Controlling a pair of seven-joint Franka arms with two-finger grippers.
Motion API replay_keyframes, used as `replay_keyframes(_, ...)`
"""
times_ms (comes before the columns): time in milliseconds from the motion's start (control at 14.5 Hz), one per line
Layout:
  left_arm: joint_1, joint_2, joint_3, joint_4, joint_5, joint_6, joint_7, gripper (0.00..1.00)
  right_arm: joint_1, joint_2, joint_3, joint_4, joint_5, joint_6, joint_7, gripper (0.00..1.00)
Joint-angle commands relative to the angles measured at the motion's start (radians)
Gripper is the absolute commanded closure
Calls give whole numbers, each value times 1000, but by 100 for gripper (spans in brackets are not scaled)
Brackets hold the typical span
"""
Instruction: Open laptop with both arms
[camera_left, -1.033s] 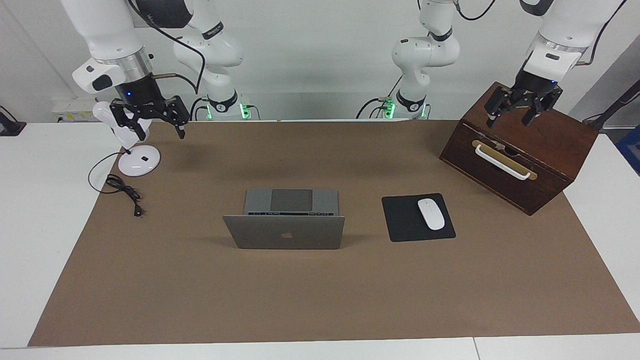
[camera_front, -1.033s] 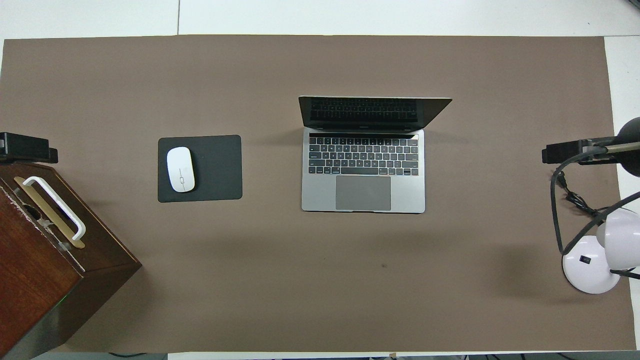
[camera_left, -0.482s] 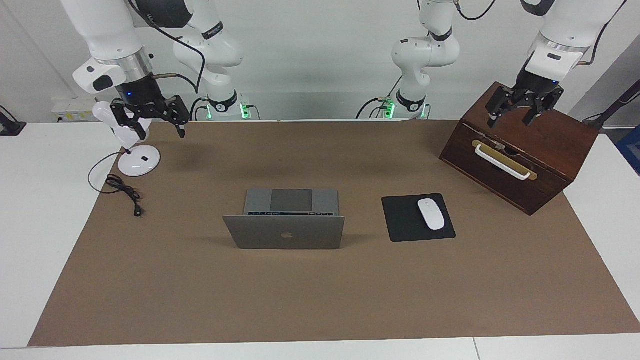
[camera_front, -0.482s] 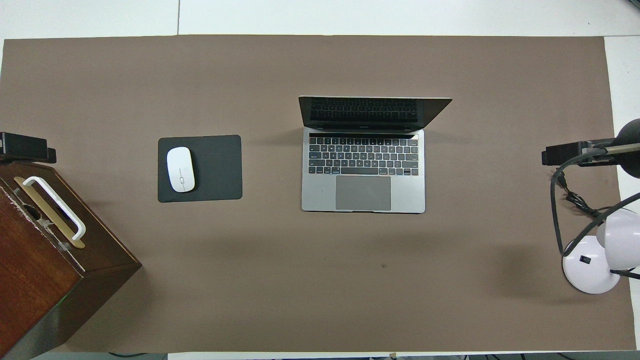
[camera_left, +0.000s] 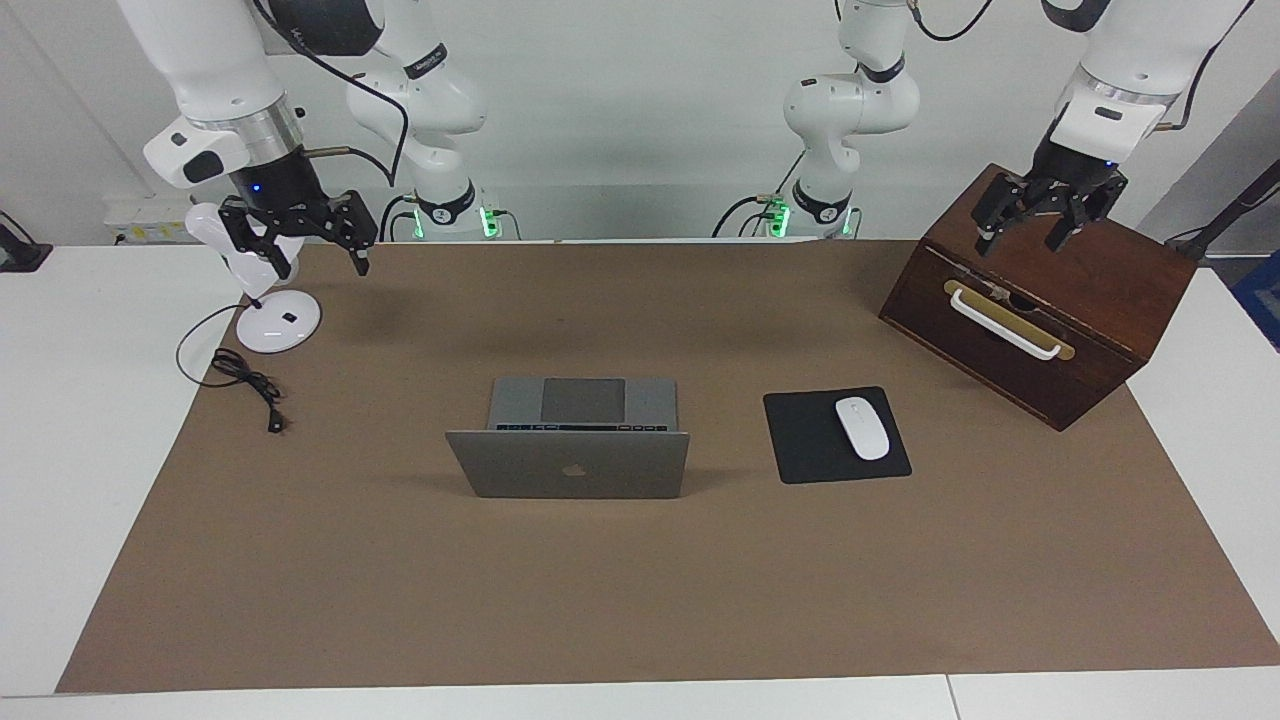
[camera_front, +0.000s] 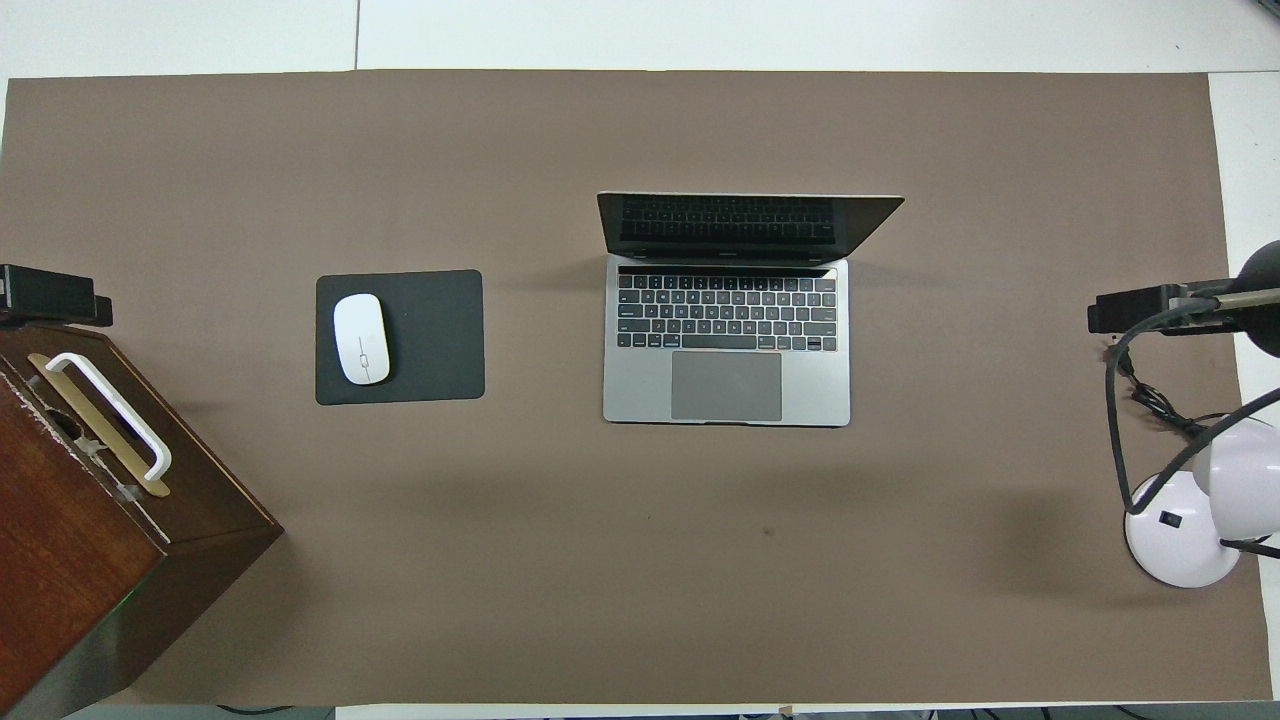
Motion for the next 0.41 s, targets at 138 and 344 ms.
replay_keyframes(138, 8, -15, -4, -16, -10, 2, -7, 0, -6, 11, 3, 20, -58, -23, 10, 0)
replay_keyframes(344, 8, -15, -4, -16, -10, 2, -7, 0, -10, 9, 4, 18, -57, -24, 19, 0)
